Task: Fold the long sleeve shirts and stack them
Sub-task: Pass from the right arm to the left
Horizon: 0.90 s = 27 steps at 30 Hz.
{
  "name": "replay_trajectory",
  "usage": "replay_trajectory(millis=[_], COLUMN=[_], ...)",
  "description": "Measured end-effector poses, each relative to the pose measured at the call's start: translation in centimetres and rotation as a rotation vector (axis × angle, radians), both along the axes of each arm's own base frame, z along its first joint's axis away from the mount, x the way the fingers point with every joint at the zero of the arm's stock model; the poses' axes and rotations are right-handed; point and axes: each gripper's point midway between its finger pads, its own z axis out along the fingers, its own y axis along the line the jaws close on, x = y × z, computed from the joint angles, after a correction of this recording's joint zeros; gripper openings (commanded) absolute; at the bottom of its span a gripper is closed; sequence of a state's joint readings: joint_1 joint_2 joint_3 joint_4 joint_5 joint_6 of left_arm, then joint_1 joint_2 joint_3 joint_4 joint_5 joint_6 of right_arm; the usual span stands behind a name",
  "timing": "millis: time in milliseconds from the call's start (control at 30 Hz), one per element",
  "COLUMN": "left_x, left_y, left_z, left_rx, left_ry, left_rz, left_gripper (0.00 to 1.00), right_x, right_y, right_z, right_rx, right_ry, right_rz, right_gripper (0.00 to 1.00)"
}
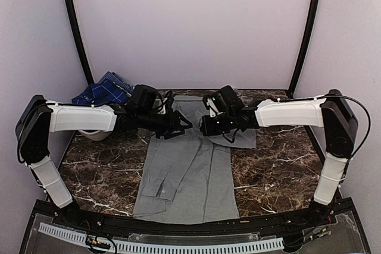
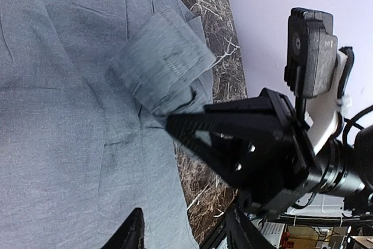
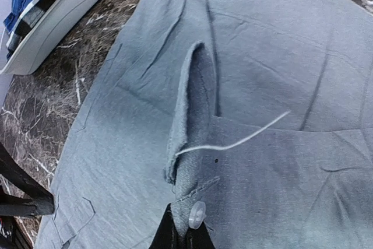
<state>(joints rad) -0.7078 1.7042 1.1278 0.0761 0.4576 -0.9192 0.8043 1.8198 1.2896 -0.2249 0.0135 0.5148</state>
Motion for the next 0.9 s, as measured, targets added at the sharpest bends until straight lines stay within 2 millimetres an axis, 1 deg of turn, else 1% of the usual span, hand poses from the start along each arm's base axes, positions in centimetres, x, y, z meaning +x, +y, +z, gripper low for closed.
replay_trajectory(millis=[67, 233, 433, 633, 700, 767, 833, 867, 900], left_x=[0.2, 0.9, 1.9, 3.1, 3.5, 3.8, 4.0, 4.1, 4.1], left_y=[0.1, 0.6, 0.7, 0.5, 0.3, 0.1, 0.0, -0.1, -0.1], left_z=[-0.3, -1.0, -1.9, -3.3, -4.0, -4.5, -5.0, -5.2, -5.4], left_rx=[-0.009, -0.034, -0.032, 0.011, 0.026, 0.038, 0.050, 0.057, 0.060], left_ry=[0.021, 0.061, 0.084, 0.098, 0.107, 0.114, 0.119, 0.121, 0.124], left_rz=[0.021, 0.077, 0.127, 0.158, 0.161, 0.164, 0.164, 0.164, 0.166], left_gripper=[0.49, 0.56, 0.63, 0.64, 0.62, 0.57, 0.47, 0.37, 0.32], right_x=[-0.6, -2.0, -2.9, -3.3, -3.3, -3.4, -3.5, -3.4, -3.4], right_y=[1.6, 3.8, 5.1, 5.9, 6.2, 6.5, 6.6, 6.7, 6.6], right_z=[-0.5, -1.0, -1.0, -1.3, -1.2, -0.9, -0.7, -0.6, -0.6], right_rx=[0.014, 0.030, 0.027, -0.016, -0.035, -0.051, -0.063, -0.069, -0.076], right_ry=[0.009, 0.016, 0.002, -0.041, -0.065, -0.089, -0.109, -0.117, -0.122], right_rz=[0.035, 0.089, 0.127, 0.152, 0.164, 0.176, 0.185, 0.188, 0.188], right_gripper=[0.00, 0.00, 0.02, 0.04, 0.06, 0.06, 0.07, 0.08, 0.09])
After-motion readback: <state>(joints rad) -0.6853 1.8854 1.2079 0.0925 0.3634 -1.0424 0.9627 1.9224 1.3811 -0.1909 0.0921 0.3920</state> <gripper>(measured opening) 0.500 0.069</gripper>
